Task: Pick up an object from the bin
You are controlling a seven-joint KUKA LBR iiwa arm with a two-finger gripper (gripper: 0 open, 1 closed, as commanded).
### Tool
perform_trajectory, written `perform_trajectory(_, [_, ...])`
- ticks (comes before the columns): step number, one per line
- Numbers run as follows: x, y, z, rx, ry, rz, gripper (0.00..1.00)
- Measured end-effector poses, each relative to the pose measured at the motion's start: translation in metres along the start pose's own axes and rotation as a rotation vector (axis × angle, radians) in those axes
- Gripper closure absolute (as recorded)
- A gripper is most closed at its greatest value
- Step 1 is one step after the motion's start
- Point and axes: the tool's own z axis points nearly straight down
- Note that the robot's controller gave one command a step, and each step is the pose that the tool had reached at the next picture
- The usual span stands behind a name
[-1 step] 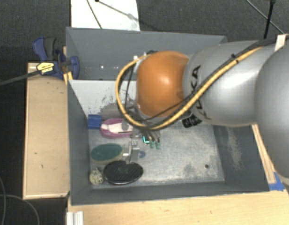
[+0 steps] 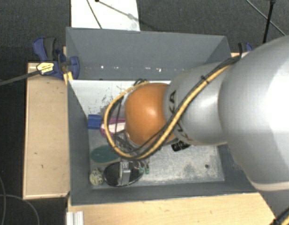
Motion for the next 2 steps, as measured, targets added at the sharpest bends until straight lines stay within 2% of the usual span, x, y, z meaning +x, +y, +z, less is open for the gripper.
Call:
perform_trajectory(1, [-0.006,0.006,0.036,-0.001,-0.01,0.147,0.0])
perform_trajectory(2, [-0.042,0.014,0.029,0.001,-0.006,0.022,0.0])
